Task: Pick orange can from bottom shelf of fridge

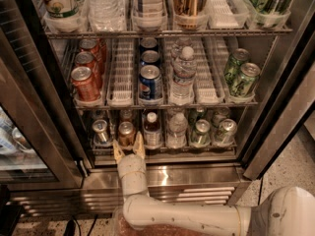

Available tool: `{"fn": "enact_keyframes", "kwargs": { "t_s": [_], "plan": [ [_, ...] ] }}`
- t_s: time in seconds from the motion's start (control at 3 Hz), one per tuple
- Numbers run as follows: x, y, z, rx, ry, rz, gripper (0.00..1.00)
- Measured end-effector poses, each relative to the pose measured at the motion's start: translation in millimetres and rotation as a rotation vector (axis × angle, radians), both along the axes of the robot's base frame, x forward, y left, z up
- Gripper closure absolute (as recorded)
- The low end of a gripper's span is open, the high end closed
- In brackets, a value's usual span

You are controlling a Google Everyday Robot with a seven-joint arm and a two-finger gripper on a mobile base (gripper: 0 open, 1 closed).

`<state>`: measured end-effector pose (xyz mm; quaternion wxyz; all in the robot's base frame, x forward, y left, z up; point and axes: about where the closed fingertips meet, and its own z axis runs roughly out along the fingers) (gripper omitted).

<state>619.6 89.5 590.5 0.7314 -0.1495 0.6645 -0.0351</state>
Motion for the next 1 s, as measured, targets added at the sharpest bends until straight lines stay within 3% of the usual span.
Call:
{"fn": "enact_keyframes", "kwargs": {
  "t_s": [1.0],
  "plan": [
    [18,7,5,0.046,-0.021,-0.030,0.34]
  ]
}}
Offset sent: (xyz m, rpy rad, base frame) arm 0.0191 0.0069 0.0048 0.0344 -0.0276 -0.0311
